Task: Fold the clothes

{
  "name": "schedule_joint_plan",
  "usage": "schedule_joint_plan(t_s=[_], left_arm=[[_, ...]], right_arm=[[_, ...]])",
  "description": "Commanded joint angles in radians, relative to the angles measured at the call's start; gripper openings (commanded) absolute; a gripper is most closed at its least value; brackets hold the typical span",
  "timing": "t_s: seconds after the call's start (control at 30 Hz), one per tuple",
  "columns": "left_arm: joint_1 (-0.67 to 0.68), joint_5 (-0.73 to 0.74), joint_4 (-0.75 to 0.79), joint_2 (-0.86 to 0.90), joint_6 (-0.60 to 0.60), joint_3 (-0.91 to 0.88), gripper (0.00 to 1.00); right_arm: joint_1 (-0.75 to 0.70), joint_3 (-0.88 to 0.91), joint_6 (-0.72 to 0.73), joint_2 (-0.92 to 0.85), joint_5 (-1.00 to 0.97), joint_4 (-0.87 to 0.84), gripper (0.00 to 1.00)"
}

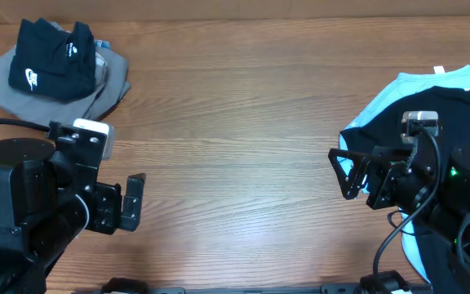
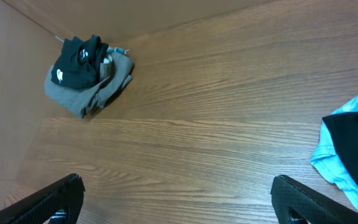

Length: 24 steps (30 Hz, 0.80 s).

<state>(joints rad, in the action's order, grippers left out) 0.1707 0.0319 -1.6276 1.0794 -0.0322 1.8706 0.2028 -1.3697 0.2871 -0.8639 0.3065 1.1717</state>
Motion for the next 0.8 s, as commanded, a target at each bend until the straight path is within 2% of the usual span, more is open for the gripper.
schedule_joint_plan(t_s=[0.0, 0.1, 0.2, 0.33, 0.37, 0.5, 0.77], left_arm=[[0.009, -0.013, 0.001, -0.002, 0.01, -0.003, 1.0], [0.009, -0.013, 0.001, -0.002, 0.01, -0.003, 1.0], [0.009, -0.013, 0.001, -0.002, 0.01, -0.003, 1.0], [0.009, -0.013, 0.001, -0.002, 0.01, -0.003, 1.0], [0.009, -0.013, 0.001, -0.002, 0.01, -0.003, 1.0], [0.009, -0.013, 0.001, -0.002, 0.01, -0.003, 1.0], [0.009, -0.013, 0.001, -0.002, 0.01, -0.003, 1.0]], right_arm=[[0.0, -0.018, -0.007, 0.004, 0.002, -0.001, 1.0], [0.0, -0.016, -0.008, 0.004, -0.05, 0.004, 1.0], [0.0, 0.033, -0.037, 0.012, -0.113, -0.075, 1.0], [0.0, 0.184, -0.285, 0.103, -0.103, -0.346, 1.0], [0.0, 0.232, -0.309, 0.135, -0.103, -0.409, 1.0], [0.0, 0.437, -0.314, 0.291, -0.104, -0.544, 1.0], [0.0, 0.71, -0.314, 0.574, -0.107, -0.565, 1.0]])
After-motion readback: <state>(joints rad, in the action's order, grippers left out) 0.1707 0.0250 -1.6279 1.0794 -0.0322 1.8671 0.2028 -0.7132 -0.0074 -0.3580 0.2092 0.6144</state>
